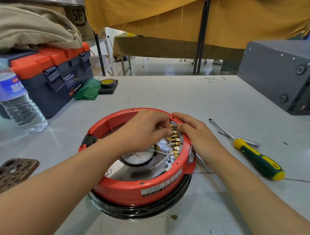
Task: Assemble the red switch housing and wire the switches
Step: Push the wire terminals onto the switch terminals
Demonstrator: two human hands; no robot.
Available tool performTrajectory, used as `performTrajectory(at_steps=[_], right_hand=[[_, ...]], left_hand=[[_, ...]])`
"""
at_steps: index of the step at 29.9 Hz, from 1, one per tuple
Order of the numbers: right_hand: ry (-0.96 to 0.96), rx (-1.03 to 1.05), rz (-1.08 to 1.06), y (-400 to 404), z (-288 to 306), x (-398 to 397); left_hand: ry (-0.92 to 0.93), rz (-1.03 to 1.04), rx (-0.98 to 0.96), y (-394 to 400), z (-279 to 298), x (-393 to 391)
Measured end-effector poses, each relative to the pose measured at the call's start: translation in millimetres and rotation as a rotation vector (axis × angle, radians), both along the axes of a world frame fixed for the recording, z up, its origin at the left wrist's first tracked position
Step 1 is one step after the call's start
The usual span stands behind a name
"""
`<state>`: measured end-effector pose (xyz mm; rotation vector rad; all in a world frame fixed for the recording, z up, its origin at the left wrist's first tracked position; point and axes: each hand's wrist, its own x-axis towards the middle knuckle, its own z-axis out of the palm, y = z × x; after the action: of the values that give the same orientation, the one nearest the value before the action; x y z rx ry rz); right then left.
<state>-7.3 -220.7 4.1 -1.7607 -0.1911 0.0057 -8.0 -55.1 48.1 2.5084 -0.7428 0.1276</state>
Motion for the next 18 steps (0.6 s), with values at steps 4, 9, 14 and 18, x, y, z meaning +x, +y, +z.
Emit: performTrajectory(at_steps=[4, 9, 14, 18], right_hand=[[0.002, -0.002, 0.002, 0.2, -0.4, 0.1], [0.001, -0.008, -0.003, 0.3, 0.3, -1.1], [0.004, 0.014, 0.001, 1.0, -0.4, -0.9], [0.025, 0.032, 0.004, 1.4, -1.5, -0.8]], left_hand=[[-0.004, 0.002, 0.008, 0.3, 0.5, -0.7], [-0.014, 0.005, 0.005, -1.9, -0.2, -1.6], [-0.03, 0.014, -0.003, -4.7, -2.9, -1.6], [-0.026, 0.033, -0.035, -6.1, -5.0, -1.0]])
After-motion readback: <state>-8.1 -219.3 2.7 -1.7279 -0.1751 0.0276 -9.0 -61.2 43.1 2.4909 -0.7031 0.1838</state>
